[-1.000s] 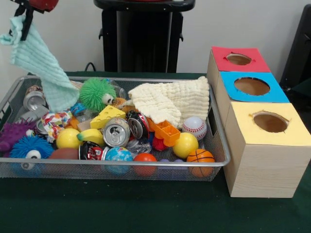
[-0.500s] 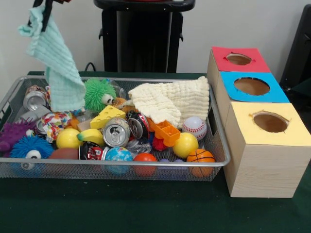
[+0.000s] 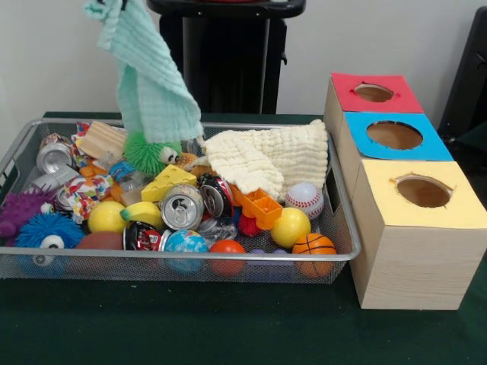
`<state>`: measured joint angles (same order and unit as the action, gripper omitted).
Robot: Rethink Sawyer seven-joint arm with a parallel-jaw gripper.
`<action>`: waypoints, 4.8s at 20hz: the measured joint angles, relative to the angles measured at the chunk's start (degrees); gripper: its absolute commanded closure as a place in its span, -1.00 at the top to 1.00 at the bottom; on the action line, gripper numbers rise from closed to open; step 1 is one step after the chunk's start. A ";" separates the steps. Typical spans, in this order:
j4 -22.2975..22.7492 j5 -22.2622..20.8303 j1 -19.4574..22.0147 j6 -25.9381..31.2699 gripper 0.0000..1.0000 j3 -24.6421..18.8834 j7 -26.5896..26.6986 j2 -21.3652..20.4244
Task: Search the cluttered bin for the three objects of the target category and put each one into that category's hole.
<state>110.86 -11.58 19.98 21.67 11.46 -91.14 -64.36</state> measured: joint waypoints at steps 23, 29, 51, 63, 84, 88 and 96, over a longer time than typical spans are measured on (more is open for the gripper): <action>0.02 0.52 -2.61 1.78 -1.00 2.02 0.00 -4.69; 0.02 -0.66 -1.51 -0.83 -1.00 2.46 0.00 -3.80; -3.47 -1.25 11.80 -12.72 -1.00 -3.15 0.00 11.94; -4.38 -3.99 14.81 -25.14 -1.00 -7.00 0.00 21.76; -2.44 -4.48 17.16 -25.10 1.00 -13.50 0.00 17.00; -0.91 -3.01 16.18 -24.12 1.00 -13.80 0.00 13.20; 3.29 1.25 12.85 -22.78 1.00 -13.79 0.00 9.17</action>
<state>114.15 -10.34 32.83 -1.11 -2.33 -91.14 -55.19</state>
